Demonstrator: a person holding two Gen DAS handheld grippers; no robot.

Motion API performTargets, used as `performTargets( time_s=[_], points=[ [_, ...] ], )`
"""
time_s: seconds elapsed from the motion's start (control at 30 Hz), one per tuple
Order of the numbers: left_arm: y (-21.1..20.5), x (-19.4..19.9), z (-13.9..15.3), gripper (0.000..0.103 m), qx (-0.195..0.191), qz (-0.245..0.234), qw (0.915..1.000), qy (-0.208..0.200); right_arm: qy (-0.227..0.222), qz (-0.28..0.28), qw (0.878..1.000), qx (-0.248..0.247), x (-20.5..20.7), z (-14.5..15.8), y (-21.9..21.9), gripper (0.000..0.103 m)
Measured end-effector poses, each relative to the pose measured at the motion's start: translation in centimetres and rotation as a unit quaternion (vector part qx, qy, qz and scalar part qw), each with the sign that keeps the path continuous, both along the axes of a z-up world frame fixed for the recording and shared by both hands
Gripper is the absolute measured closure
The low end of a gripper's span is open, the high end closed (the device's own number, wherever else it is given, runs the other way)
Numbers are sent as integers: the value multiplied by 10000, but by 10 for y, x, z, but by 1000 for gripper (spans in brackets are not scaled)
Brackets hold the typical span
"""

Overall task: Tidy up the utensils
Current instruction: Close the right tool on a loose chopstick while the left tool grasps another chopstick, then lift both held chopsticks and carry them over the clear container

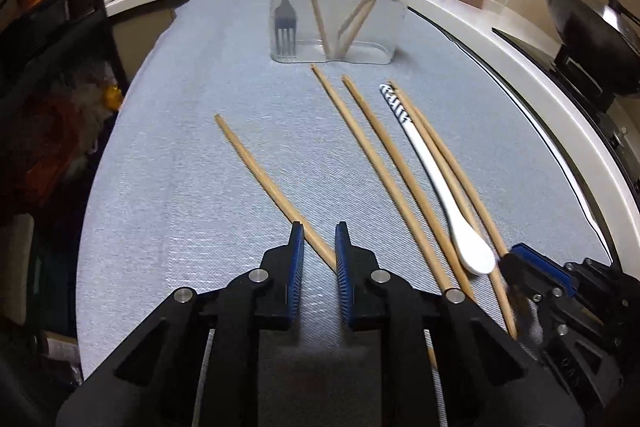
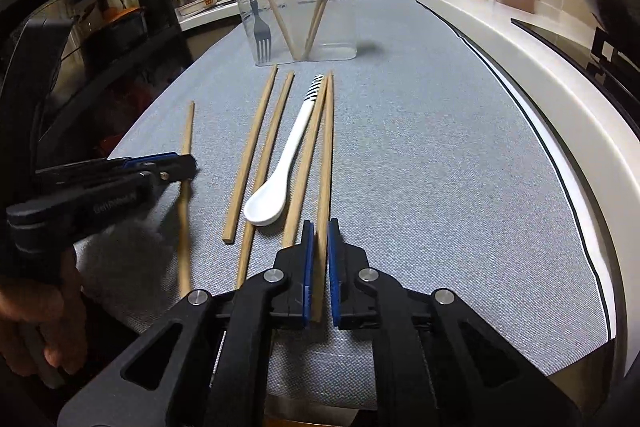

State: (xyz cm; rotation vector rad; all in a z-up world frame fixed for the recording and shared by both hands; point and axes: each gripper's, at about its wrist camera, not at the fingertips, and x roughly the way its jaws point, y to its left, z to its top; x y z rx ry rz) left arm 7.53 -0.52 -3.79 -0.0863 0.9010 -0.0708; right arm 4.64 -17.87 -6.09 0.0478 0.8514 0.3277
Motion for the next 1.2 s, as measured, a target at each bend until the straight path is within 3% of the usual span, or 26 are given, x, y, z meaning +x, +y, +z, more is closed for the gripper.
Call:
performTargets(
  time_s=[0.27,0.37,0.43,0.5,0.7,0.77,0.8,0.87,1.2],
  points=[
    [22,24,7,92,27,57,9999,105,32,-280,9996,-69,-2,1,-12,96],
    [32,27,8,92,-203,164,9996,125,58,-295,9995,-59,-3,1,-14,96],
    [34,24,8,86,-393,189,9990,90,68,-280,9996,-31,-3,1,-15,96],
    [28,17,9,67,-491,120,9987,-6,69,-277,9996,-2,-5,1,-16,95],
    [1,-6,-3,63,-98,-100,9999,-38,51,-274,9996,-4,-6,1,-16,95],
    [-3,-10,-5,69,149,-112,9998,-65,56,-276,9996,15,-7,1,-16,95],
    [-4,-10,-5,86,205,-153,9996,-84,55,-279,9996,21,-7,1,-17,95],
    [-3,-7,-4,95,310,-199,9993,-93,44,-279,9996,11,-8,1,-17,95],
    [21,-5,-2,95,-68,-96,9999,-90,-2,-283,9996,-4,-10,1,-16,95]
  ],
)
